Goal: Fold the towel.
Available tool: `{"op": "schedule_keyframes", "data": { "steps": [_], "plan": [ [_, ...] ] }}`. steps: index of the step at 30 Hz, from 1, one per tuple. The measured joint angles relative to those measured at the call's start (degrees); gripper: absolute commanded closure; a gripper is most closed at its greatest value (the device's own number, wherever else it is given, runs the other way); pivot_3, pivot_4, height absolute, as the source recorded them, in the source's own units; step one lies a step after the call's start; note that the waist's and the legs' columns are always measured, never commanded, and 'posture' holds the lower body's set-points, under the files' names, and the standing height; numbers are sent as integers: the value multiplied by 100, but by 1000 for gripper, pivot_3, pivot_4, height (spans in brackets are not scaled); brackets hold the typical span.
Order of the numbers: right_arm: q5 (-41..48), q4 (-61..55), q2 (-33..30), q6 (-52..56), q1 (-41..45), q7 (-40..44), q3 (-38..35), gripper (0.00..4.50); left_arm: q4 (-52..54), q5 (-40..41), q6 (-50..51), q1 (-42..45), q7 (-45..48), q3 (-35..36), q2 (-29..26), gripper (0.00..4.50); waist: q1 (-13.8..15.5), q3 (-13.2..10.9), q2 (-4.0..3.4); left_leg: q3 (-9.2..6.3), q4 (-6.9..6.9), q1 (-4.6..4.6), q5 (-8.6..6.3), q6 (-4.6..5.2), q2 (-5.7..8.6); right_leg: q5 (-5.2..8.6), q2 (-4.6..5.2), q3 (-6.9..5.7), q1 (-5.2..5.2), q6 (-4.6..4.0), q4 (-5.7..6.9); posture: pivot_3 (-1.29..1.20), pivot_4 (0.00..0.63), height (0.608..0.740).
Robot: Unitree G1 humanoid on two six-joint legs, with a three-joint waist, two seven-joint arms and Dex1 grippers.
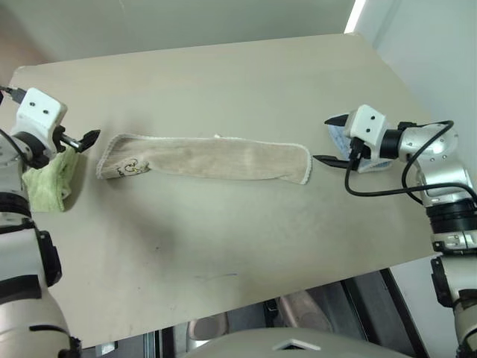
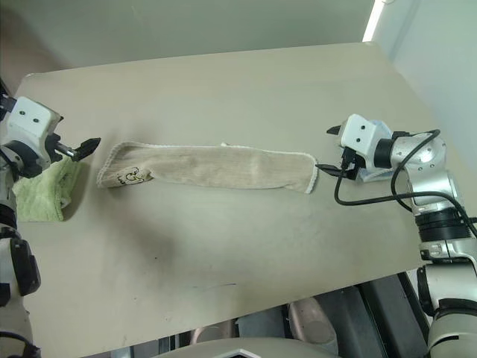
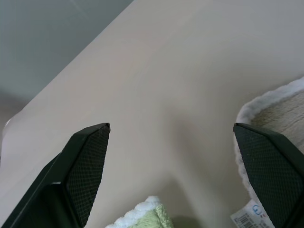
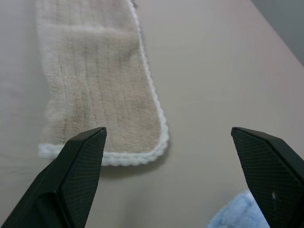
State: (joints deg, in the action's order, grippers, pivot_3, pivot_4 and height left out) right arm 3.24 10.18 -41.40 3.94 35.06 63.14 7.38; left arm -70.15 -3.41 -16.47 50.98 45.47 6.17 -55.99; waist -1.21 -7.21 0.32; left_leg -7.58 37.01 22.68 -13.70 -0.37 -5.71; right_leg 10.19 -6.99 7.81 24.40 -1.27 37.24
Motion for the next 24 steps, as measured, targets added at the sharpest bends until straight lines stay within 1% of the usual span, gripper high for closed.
{"op": "schedule_keyframes", "data": {
  "steps": [3, 7, 12, 14, 15, 16, 17, 19, 21, 22, 24],
  "plan": [
    [109, -519, 7, 267, -306, 76, 52, 65, 73, 105, -79, -3, 102, 59, -117, 30, -2, -1, 0, 8, -1, 0, 1, -3, 3, 2, 0, 6, 1, 4, 0, 0, 150, 740],
    [121, -733, -4, 430, -305, 76, 50, 65, 109, 160, -94, -9, 166, 64, -134, 30, -2, -1, 1, 9, 7, 0, 6, -10, 4, 12, 0, 9, -2, 47, 0, 0, 150, 740],
    [126, -821, -4, 522, -305, 76, 50, 65, 109, 168, -94, -10, 170, 64, -134, 30, 4, -1, 1, 7, 8, -1, 9, -14, 3, 6, 1, 8, -4, 43, 0, 0, 150, 740],
    [428, -1350, 156, 1070, -659, -163, -178, 65, 852, 708, 385, -565, 521, 449, -106, 30, 4, 3, 6, 12, -5, -8, 13, -18, 5, 0, 1, 9, -8, 21, -3, 0, 150, 740],
    [759, -1877, 399, 1612, -1107, -394, -335, 65, 1507, 1265, 909, -1145, 844, 856, -48, 30, 3, 8, 10, 15, -9, -17, 13, -27, 3, 15, -1, -5, -20, -3, -1, 0, 150, 740],
    [993, -2209, 572, 2040, -1438, -546, -360, 65, 1977, 1665, 1353, -1557, 1053, 1119, 56, 30, 2, 8, 12, 15, -3, -23, 17, -64, 1, 33, -9, -4, -19, -7, 13, 0, 150, 740],
    [1133, -2370, 671, 2343, -1610, -639, -335, 65, 2305, 1911, 1688, -1835, 1156, 1226, 152, 30, 5, 6, 12, 15, -1, -21, 28, -109, 2, 44, -11, -1, -12, -5, 28, 0, 150, 740],
    [1258, -2548, 685, 2742, -1631, -794, -341, 65, 2911, 2208, 2215, -2200, 1166, 1338, 277, 30, 13, 1, 22, 18, 5, -17, 28, -142, 3, 51, -11, 5, 1, 3, 53, 0, 150, 740],
    [1308, -2740, 634, 2899, -1544, -889, -414, 65, 3426, 2360, 2537, -2367, 1082, 1427, 281, 30, 21, 6, 39, 14, 6, -21, 13, -136, 1, 70, -14, 4, -3, 41, 58, 0, 150, 740],
    [1301, -2740, 613, 2900, -1484, -928, -418, 65, 3709, 2380, 2621, -2432, 992, 1434, 296, 30, 27, 8, 42, 15, 8, -30, 13, -138, 3, 70, -14, 6, -11, 47, 57, 0, 150, 740],
    [1275, -2713, 601, 2892, -1396, -983, -406, 65, 4218, 2413, 2733, -2545, 866, 1421, 376, 30, 44, 8, 42, 17, 10, -53, 14, -138, 12, 89, -15, 6, -37, 17, 57, 0, 150, 740]
  ]
}}
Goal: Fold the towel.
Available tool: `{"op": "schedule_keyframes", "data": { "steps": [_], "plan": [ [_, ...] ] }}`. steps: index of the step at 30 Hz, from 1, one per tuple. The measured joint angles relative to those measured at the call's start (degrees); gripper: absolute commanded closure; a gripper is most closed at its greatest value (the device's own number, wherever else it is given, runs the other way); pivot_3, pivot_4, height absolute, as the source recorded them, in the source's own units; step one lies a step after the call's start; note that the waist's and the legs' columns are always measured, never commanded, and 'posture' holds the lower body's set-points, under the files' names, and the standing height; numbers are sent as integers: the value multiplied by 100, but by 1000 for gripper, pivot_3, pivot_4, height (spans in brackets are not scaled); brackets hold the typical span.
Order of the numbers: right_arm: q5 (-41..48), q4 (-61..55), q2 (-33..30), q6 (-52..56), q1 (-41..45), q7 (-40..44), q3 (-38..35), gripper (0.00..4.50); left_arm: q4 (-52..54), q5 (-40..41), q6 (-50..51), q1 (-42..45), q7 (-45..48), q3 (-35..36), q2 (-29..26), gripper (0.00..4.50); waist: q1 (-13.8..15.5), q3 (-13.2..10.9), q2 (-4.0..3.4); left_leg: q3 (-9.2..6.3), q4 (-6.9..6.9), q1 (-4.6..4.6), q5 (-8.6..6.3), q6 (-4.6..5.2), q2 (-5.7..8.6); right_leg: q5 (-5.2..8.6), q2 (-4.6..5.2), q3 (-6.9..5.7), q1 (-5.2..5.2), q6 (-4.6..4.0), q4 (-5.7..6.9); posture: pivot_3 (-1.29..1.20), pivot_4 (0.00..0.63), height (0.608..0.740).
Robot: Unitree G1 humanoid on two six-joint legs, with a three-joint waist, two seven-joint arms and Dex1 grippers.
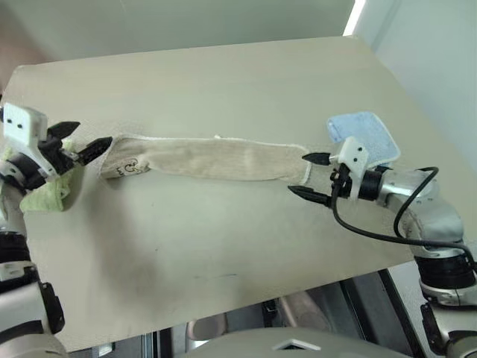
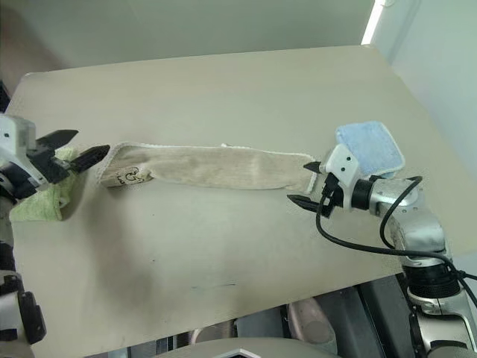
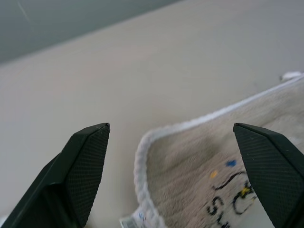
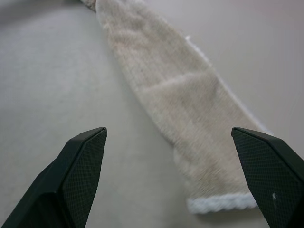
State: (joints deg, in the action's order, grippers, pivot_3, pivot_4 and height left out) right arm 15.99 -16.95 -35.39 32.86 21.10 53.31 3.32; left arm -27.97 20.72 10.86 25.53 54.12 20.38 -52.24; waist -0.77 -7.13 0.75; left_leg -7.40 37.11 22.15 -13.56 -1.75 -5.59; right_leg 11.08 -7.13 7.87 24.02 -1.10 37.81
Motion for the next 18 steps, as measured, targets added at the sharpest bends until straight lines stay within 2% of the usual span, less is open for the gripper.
{"op": "schedule_keyframes", "data": {
  "steps": [3, 16, 18],
  "plan": [
    [-5, 48, -14, -2, -1, -46, 13, 65, 287, 6, 150, -153, -128, -7, 64, 30, 15, 0, 0, -2, -1, -29, -15, -8, 4, -3, -8, 2, -31, -5, 1, 0, 150, 740],
    [-1, 60, -81, -2, -4, -88, 15, 65, 431, 12, 314, -208, -221, -14, 113, 30, 67, 0, 1, -5, -4, -26, -18, -16, -7, -12, -6, 1, -22, -72, 5, 0, 150, 740],
    [12, 36, -100, 23, -79, -131, -3, 65, 829, 31, 357, -362, -156, -130, 217, 30, 73, 1, 1, -5, -3, -24, -20, -18, -4, -2, -6, 3, -23, -62, 2, 0, 150, 740]
  ]
}}
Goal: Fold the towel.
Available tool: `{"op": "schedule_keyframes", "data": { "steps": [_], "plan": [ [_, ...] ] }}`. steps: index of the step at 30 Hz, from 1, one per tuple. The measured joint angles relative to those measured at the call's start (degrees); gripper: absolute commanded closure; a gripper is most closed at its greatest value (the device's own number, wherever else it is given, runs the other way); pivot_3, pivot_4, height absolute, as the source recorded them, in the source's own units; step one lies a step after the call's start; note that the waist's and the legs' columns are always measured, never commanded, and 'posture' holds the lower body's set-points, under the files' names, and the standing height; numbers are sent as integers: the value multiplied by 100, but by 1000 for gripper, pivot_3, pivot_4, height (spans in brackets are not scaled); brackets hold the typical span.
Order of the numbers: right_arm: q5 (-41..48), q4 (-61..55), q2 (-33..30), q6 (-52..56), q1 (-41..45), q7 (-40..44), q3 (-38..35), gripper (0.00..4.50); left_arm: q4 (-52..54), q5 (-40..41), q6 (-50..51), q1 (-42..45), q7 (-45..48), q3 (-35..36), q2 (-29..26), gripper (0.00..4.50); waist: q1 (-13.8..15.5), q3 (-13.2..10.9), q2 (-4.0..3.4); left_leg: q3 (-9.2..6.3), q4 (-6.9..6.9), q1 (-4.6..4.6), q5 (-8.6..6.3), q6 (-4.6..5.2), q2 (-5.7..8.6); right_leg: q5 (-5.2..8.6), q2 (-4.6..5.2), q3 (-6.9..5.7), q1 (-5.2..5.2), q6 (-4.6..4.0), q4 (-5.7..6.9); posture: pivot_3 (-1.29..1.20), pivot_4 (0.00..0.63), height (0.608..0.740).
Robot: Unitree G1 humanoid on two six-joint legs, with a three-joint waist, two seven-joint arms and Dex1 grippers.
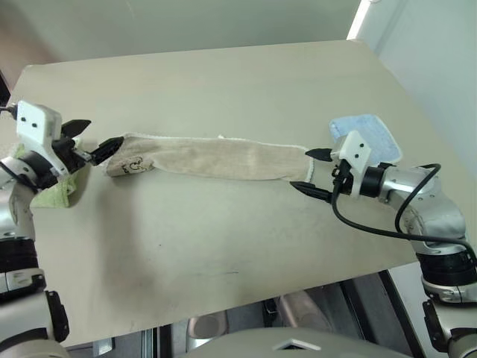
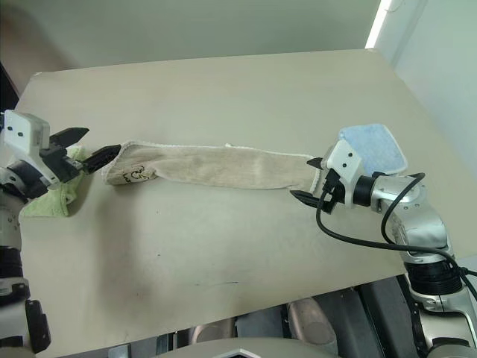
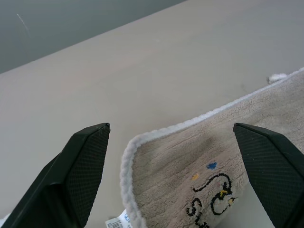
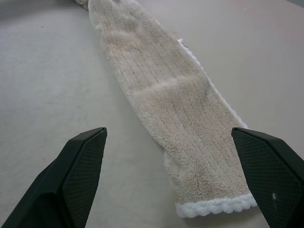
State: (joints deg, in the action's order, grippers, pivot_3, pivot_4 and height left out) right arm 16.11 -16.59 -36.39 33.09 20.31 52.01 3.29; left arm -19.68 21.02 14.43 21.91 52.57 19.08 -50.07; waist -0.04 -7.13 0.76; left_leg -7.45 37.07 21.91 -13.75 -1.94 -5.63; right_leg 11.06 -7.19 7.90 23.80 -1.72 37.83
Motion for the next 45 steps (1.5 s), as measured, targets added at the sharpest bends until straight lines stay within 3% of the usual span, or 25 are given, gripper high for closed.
{"op": "schedule_keyframes", "data": {
  "steps": [3, 14, 29, 34, 35, 38, 45],
  "plan": [
    [64, -28, 3, 105, -127, -66, -5, 65, 644, 47, 104, -266, 210, -359, 263, 30, 38, -1, 1, 3, 1, 3, -3, -5, 11, 22, 0, 3, 0, 31, 1, 0, 150, 740],
    [1466, -484, 383, 1837, -330, -600, -659, 65, 1004, 126, 234, -409, 209, -476, 457, 30, 46, -7, 18, 2, 3, 0, -7, -12, 2, 29, -28, 2, 0, 51, 3, 0, 150, 740],
    [1778, -588, 302, 1991, -330, -845, -692, 65, 1059, 129, 251, -429, 209, -476, 461, 30, 43, -7, 18, 1, 2, 1, -14, -20, 2, 28, -29, 2, 0, 51, 2, 0, 150, 740],
    [3035, -427, 912, 3670, -74, -1533, -1524, 65, 1423, 234, 413, -640, 229, -527, 610, 30, 43, -6, 19, 3, 0, 0, -15, -21, 3, 30, -36, 0, 1, 51, 1, 0, 150, 740],
    [3238, -320, 1307, 4200, 28, -1902, -1904, 65, 1440, 235, 438, -655, 219, -540, 639, 30, 43, -2, 26, -2, 0, -1, -15, -20, 0, 30, -40, 4, 0, 47, 2, 0, 150, 740],
    [3460, -114, 1839, 5109, 111, -2558, -2397, 65, 1506, 235, 450, -668, 202, -581, 691, 30, 41, -2, 26, -7, -3, 0, -20, -18, -4, 27, -40, 11, 8, 39, 2, 0, 150, 740],
    [3463, 9, 2162, 5794, 546, -3295, -2960, 65, 1525, 234, 481, -669, 181, -588, 734, 30, 41, -2, 25, -15, -4, 6, -61, 15, -8, 18, -34, 10, 24, 12, 3, 0, 150, 740]
  ]
}}
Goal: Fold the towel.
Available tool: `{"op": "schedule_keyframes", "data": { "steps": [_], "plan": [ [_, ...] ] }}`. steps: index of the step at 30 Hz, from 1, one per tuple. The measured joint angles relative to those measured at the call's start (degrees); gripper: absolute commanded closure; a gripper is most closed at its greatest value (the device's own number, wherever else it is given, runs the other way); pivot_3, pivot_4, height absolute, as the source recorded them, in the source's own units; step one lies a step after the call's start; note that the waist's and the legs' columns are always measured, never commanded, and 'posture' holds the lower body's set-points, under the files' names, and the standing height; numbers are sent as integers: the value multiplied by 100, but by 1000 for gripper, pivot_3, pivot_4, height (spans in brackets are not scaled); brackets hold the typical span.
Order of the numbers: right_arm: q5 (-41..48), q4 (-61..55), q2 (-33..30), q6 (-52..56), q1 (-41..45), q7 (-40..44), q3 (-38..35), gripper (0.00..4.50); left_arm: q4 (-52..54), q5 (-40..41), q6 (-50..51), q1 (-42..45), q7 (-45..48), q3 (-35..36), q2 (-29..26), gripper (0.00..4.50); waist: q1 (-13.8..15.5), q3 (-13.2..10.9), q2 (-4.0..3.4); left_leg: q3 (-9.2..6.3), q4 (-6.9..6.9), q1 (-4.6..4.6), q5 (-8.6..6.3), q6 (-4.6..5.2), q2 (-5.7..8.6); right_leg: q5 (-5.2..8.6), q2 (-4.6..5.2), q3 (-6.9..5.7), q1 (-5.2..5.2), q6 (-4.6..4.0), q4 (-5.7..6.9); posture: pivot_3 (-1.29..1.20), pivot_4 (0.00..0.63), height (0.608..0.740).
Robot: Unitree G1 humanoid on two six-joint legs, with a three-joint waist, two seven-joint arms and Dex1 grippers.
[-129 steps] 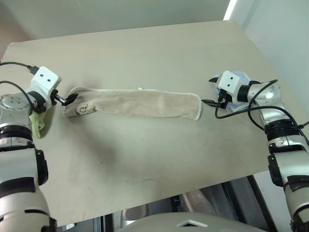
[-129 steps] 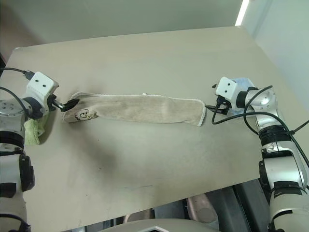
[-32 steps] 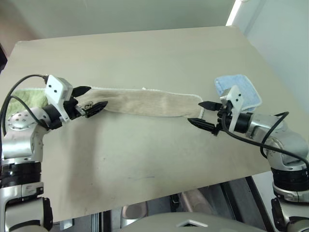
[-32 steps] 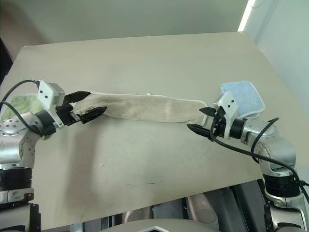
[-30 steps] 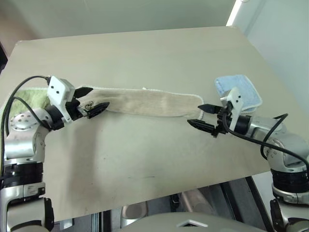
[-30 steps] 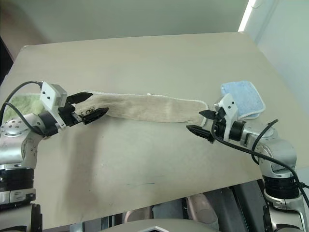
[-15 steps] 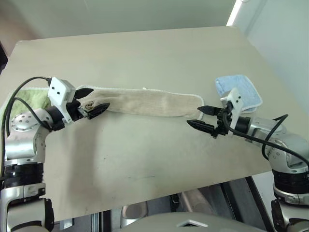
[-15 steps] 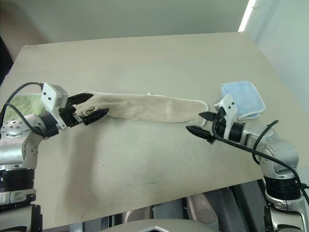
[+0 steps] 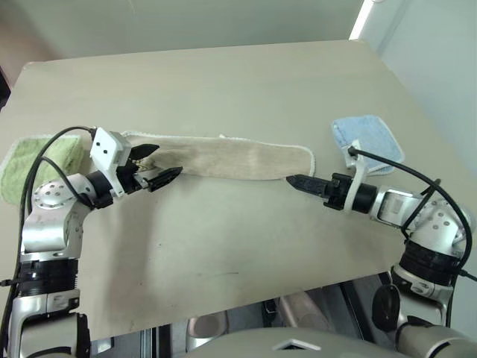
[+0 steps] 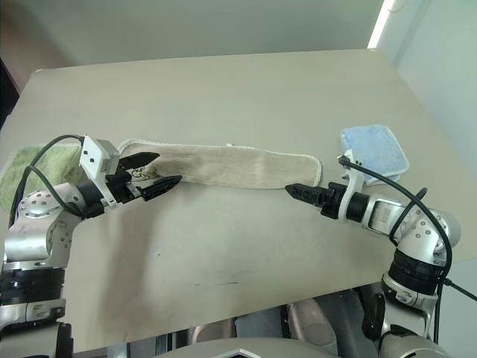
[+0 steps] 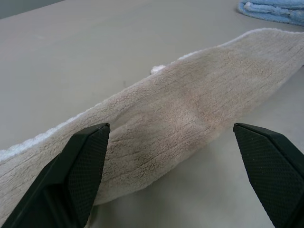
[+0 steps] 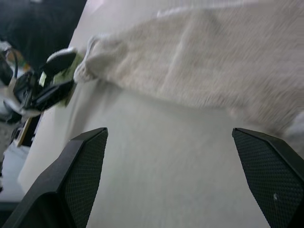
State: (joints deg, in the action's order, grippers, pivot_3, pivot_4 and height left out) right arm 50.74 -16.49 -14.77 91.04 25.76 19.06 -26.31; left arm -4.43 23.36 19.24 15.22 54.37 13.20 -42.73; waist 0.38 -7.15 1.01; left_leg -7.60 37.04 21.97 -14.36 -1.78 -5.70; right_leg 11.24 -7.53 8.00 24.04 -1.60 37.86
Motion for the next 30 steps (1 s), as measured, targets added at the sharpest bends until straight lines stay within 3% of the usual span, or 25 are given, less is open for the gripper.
{"op": "schedule_keyframes", "data": {
  "steps": [8, 30],
  "plan": [
    [606, 396, 484, 107, -17, -1077, -383, 65, 5, 0, 42, 1, 0, 0, 1, 30, 0, 0, -1, 0, -2, 0, -7, 11, -1, 3, -13, 0, 12, 14, 2, 0, 150, 740],
    [2332, 913, 506, 108, -60, -2944, -575, 65, 8, 0, 68, 1, 0, 0, 17, 30, 0, 0, -1, -7, -7, 4, -17, 14, -6, 10, -11, 10, 19, 12, 2, 0, 150, 740]
  ]
}}
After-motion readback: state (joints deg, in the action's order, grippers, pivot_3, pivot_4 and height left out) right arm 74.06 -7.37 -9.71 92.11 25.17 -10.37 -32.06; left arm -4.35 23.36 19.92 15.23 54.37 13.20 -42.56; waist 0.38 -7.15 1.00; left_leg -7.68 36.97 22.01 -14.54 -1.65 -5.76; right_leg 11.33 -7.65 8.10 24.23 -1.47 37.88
